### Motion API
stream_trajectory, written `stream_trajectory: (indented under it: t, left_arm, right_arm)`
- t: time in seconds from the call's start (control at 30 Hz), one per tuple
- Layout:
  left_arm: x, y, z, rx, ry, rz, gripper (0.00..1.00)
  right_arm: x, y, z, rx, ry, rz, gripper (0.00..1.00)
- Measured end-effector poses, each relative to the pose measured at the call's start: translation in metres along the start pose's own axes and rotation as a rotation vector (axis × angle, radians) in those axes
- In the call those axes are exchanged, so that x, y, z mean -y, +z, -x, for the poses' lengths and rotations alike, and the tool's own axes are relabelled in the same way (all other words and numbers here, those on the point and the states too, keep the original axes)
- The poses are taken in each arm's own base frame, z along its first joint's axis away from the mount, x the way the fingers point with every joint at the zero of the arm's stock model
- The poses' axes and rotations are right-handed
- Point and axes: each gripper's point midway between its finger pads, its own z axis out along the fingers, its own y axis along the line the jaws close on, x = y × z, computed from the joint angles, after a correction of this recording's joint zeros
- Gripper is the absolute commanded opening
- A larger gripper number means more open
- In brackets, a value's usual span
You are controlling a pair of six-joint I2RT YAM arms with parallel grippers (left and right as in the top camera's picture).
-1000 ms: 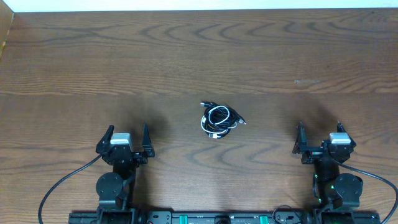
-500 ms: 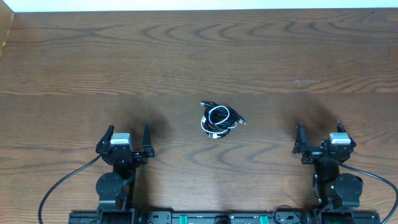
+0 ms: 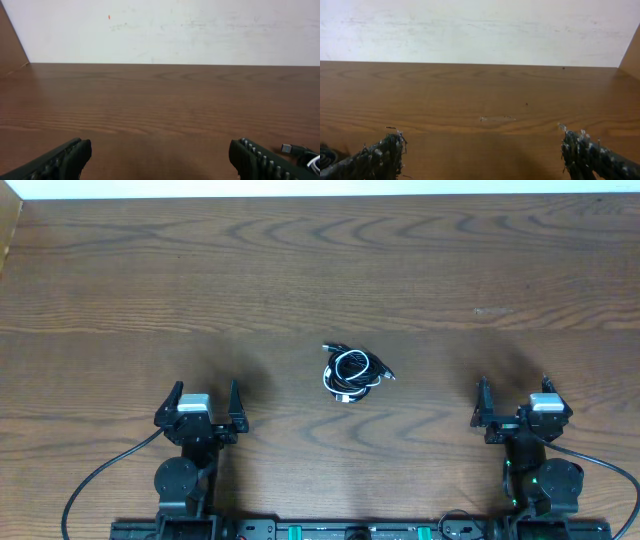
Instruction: Untangle cables
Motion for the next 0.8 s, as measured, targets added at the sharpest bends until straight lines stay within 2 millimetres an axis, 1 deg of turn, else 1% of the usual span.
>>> stream_trajectory:
  t: [0.13, 0.17, 0.8]
  left_arm:
    - [0.0, 0.0, 0.0, 0.0, 0.0, 0.0, 0.95]
    - [0.0, 0.0, 0.0, 0.0, 0.0, 0.0, 0.93]
    - [0.0, 0.0, 0.0, 0.0, 0.0, 0.0, 0.93]
  right_arm:
    - [0.0, 0.0, 0.0, 0.0, 0.0, 0.0, 0.99]
    - [0.0, 0.0, 0.0, 0.0, 0.0, 0.0, 0.99]
    - [0.0, 0.0, 0.0, 0.0, 0.0, 0.0, 0.99]
